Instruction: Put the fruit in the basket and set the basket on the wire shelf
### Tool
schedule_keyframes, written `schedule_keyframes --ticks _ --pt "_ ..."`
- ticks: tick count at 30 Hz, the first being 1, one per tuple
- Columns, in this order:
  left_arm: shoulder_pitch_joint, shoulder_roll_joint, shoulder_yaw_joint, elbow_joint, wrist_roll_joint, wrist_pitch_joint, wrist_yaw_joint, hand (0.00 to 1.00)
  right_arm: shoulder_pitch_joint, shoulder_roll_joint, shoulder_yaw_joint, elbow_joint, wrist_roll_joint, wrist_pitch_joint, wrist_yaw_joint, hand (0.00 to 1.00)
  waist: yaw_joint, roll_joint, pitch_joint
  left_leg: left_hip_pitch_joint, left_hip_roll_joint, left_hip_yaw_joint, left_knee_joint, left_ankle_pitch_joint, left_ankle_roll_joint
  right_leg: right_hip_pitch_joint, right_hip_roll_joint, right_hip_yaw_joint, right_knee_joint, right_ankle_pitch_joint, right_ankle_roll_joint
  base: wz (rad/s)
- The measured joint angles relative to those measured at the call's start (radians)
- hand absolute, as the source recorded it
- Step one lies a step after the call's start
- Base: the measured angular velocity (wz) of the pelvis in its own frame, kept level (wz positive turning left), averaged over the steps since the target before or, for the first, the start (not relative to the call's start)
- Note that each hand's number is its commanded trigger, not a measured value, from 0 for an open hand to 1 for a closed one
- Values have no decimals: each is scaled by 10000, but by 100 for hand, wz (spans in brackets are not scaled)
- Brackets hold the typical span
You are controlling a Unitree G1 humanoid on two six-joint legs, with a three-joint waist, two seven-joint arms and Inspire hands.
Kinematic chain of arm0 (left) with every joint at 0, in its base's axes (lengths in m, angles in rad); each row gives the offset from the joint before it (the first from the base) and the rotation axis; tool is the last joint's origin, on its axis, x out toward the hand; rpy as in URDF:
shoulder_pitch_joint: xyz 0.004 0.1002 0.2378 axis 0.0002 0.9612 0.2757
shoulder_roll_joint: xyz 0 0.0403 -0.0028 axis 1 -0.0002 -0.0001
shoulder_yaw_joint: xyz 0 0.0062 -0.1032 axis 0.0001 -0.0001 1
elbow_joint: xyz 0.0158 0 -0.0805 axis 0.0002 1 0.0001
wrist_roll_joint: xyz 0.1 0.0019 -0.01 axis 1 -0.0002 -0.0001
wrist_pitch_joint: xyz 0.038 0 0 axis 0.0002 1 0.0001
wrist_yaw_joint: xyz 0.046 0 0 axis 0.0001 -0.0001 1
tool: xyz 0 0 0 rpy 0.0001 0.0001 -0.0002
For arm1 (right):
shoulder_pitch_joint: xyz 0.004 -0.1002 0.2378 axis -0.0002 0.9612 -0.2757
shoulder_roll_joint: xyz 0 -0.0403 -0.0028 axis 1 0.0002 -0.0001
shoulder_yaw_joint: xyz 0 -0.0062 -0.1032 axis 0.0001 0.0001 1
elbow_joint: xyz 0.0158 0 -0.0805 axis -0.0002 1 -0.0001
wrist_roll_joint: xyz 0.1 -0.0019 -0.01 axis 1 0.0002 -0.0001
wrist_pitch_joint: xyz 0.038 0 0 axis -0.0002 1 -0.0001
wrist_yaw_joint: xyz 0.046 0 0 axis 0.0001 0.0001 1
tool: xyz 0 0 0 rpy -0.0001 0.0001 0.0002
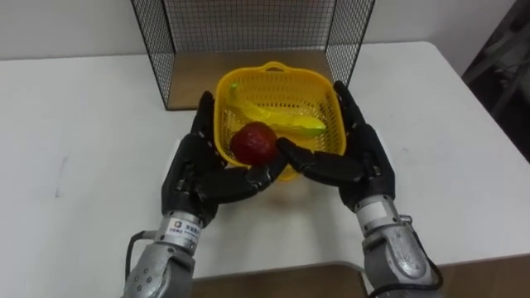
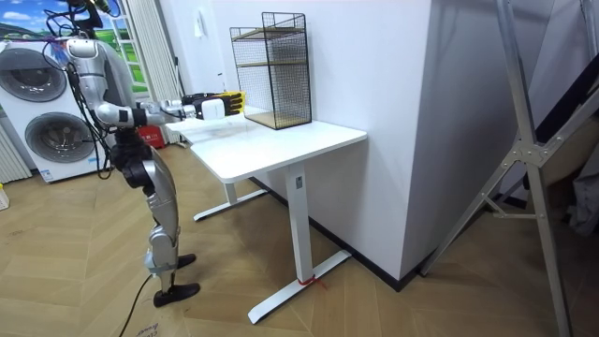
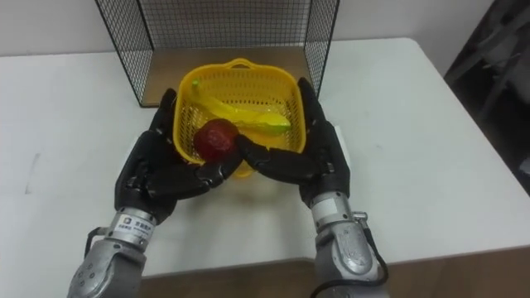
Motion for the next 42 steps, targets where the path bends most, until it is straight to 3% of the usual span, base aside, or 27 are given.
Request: schedule_keyframes --ticks 2,4,5,6,7,9,10,12,13,14,17,22,33,39,42 --pt "-1 0 91 1 267 -15 -3 0 -22 1 -29 -1 -47 -91 211 0 131 15 0 -593 261 67 1438 -539 -109 -369 147 21 908 -543 -149 -4" --pt "20 13 162 7 251 -22 -1 0 -1 5 -8 4 -41 -86 300 0 163 -77 5 -1099 428 162 2605 -700 -250 -724 175 41 1628 -1048 -245 -1" --pt "30 8 164 8 242 -22 -2 0 10 7 -9 3 -49 -84 305 0 221 -81 6 -1332 575 352 3278 -697 -252 -789 165 86 1979 -1318 -340 4" --pt "29 -2 161 8 245 -22 -3 0 8 8 -16 1 -49 -85 313 0 238 -38 6 -1451 675 389 3572 -688 -259 -808 187 90 2063 -1414 -316 -6" --pt "24 -6 178 6 241 -27 -3 0 4 1 3 -42 -40 -84 319 0 313 2 -58 -1656 787 382 3929 -617 -319 -885 269 147 2216 -1493 -360 -12" --pt "28 15 240 6 248 -51 -7 0 -6 3 13 -118 -30 -84 323 0 351 2 -73 -1887 857 379 4228 -374 -441 -783 305 205 2212 -1383 -593 -3" --pt "16 6 318 5 247 -60 -26 0 -23 22 13 -138 -25 -89 343 0 330 -31 -61 -2144 792 328 4159 -310 -514 -767 239 193 2171 -1340 -649 14" --pt "0 -13 310 4 219 -66 -49 0 -38 -29 -3 -139 -23 -87 350 0 265 -50 -41 -2547 609 299 2643 -166 -562 -820 128 181 2151 -1339 -617 -1" --pt "5 -35 327 5 259 -67 -51 0 -31 -42 -25 -123 -24 -65 377 0 290 23 -48 -2709 517 330 1632 719 -380 -876 107 173 2160 -1360 -533 -28" --pt "26 -27 363 6 263 -66 -52 0 5 -14 1 -102 -49 -5 422 0 318 75 -158 -2552 430 317 1225 1316 -177 -831 -5 165 2154 -1443 -401 -16" --pt "-177 -46 449 -20 270 -73 -55 0 -6 5 -94 -169 -59 0 485 0 104 -231 -216 -2263 51 299 571 1555 -40 -666 -199 99 1735 -1339 -255 17" --pt "-178 -28 377 -105 252 -74 -35 0 -17 4 -74 -232 43 -16 487 0 187 -245 -204 -2204 -92 321 550 1448 58 -446 -361 73 1271 -1291 -199 0" --pt "-177 1 367 -258 259 -76 -35 0 -17 -12 -90 -564 39 -19 421 0 209 -274 -85 -2144 -362 329 457 1143 59 -151 -483 63 765 -1369 -90 1" --pt "-178 -28 356 -398 253 -148 -40 0 -14 -53 -132 -1119 -443 -25 321 0 126 -274 -88 -2128 -586 479 399 1004 205 -144 -750 59 862 -1465 83 0" --pt "-178 -29 348 -442 254 -238 -67 0 -21 -48 -83 -1149 -408 -63 230 0 57 -281 -75 -2027 -670 611 712 674 379 -241 -988 78 1774 -1594 313 1"
